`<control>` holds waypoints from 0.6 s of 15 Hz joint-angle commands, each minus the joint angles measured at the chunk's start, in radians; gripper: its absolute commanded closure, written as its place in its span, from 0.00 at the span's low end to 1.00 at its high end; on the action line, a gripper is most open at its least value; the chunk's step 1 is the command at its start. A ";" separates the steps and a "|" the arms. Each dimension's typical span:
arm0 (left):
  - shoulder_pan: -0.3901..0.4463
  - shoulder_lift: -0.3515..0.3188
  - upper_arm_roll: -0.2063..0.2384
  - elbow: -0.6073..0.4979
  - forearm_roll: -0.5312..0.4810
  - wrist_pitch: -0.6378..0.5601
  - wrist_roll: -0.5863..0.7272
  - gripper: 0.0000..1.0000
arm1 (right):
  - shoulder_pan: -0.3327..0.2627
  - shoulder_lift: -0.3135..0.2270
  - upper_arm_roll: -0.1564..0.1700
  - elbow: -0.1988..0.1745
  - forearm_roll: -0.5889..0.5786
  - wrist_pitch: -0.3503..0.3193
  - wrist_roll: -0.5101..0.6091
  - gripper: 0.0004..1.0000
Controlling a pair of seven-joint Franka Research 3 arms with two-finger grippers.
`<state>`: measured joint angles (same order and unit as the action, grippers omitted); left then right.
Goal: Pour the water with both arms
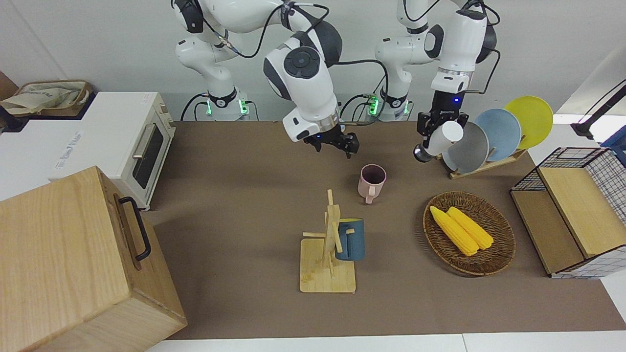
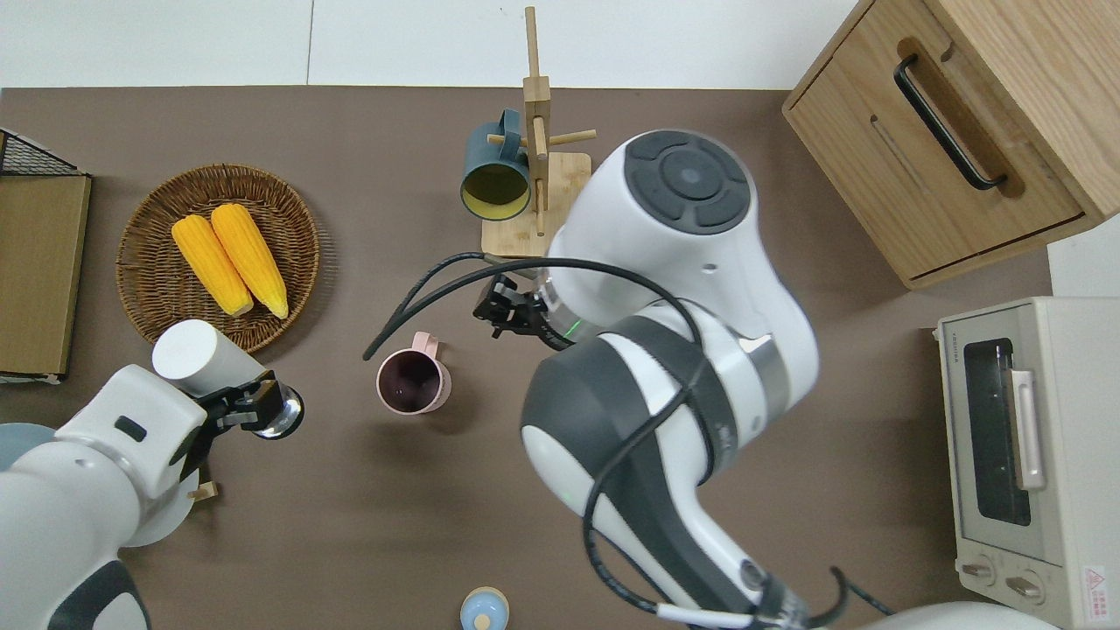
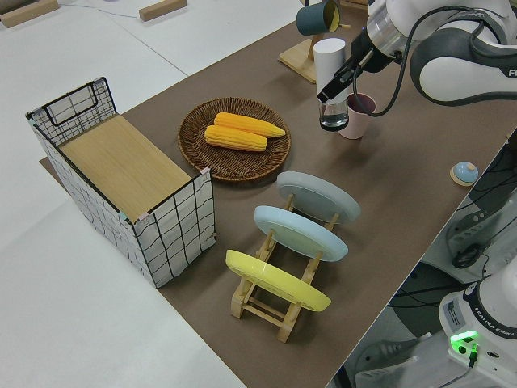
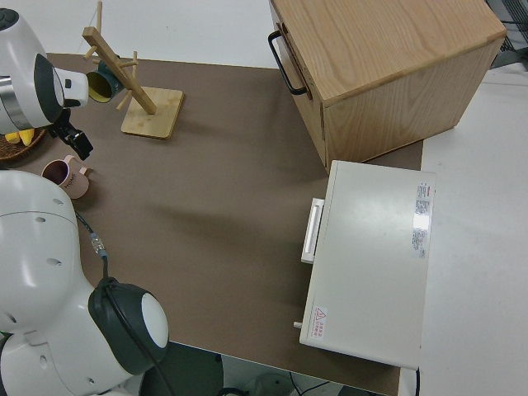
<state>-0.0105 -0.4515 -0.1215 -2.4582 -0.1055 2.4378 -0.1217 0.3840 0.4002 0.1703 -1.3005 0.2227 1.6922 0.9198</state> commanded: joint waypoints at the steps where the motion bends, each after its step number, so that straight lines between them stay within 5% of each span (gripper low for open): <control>1: -0.080 -0.053 -0.024 -0.044 -0.016 0.012 -0.085 1.00 | -0.108 -0.087 0.012 -0.042 -0.078 -0.103 -0.192 0.01; 5: -0.105 -0.058 -0.090 -0.077 -0.016 0.009 -0.141 1.00 | -0.230 -0.167 0.012 -0.088 -0.146 -0.163 -0.461 0.01; 9: -0.155 -0.058 -0.101 -0.097 -0.016 0.013 -0.171 1.00 | -0.348 -0.251 0.012 -0.141 -0.201 -0.169 -0.694 0.01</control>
<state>-0.1268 -0.4630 -0.2293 -2.5247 -0.1077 2.4376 -0.2720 0.1232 0.2434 0.1648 -1.3513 0.0530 1.5222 0.3847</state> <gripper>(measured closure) 0.366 0.009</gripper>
